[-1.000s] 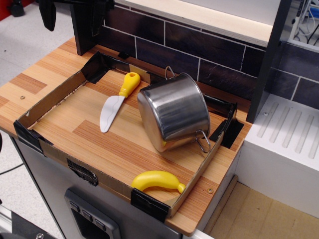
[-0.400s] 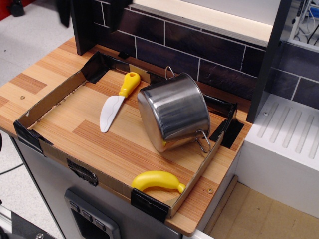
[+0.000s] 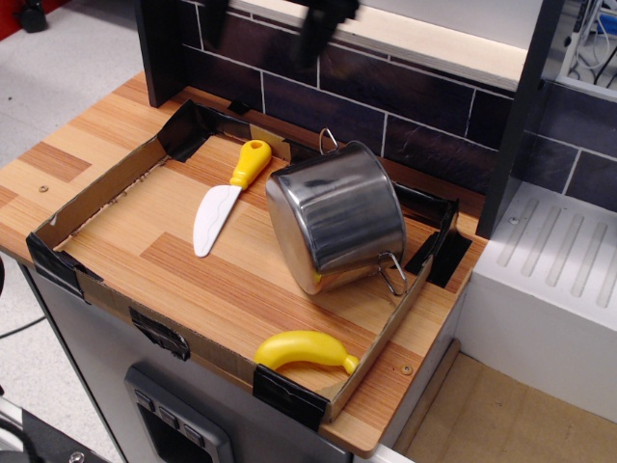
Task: Upright metal pot
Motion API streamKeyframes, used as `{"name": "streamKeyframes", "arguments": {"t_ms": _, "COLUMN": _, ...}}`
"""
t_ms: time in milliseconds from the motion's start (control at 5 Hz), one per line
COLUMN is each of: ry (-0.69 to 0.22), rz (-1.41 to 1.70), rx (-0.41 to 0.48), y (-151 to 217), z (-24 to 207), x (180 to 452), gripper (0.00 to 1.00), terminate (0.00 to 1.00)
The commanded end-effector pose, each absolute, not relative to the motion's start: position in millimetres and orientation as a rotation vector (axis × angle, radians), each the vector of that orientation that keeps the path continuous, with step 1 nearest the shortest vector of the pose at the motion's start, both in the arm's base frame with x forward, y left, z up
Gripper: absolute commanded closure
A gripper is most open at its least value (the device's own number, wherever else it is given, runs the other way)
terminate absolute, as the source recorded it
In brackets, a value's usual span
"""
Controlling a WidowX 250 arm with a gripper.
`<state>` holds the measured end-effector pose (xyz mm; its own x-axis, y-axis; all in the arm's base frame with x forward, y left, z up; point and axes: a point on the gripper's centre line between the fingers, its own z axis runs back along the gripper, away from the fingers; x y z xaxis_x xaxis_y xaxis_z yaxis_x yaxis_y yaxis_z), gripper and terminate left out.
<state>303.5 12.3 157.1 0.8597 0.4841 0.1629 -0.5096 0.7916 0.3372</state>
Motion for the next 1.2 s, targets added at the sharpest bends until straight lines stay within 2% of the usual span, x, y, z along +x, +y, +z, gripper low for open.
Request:
{"name": "streamKeyframes", "arguments": {"t_ms": 0, "ry": -0.153, "rz": 0.464, "rx": 0.416, "y": -27.4, "z": 139.8, "x": 308.5, "gripper": 0.0, "terminate": 0.0}}
{"name": "streamKeyframes", "arguments": {"t_ms": 200, "ry": -0.182, "rz": 0.497, "rx": 0.536, "y": -40.0, "z": 122.3, "x": 316.7, "gripper": 0.0, "terminate": 0.0}}
{"name": "streamKeyframes", "arguments": {"t_ms": 400, "ry": -0.2, "rz": 0.509, "rx": 0.615, "y": -43.5, "z": 105.6, "x": 322.8, "gripper": 0.0, "terminate": 0.0}}
{"name": "streamKeyframes", "arguments": {"t_ms": 600, "ry": -0.177, "rz": 0.505, "rx": 0.676, "y": -45.0, "z": 91.0, "x": 323.0, "gripper": 0.0, "terminate": 0.0}}
{"name": "streamKeyframes", "arguments": {"t_ms": 800, "ry": -0.176, "rz": 0.498, "rx": 0.746, "y": -41.6, "z": 85.9, "x": 319.8, "gripper": 0.0, "terminate": 0.0}}
{"name": "streamKeyframes", "arguments": {"t_ms": 1000, "ry": -0.152, "rz": 0.5, "rx": 0.854, "y": -35.7, "z": 82.3, "x": 319.2, "gripper": 0.0, "terminate": 0.0}}
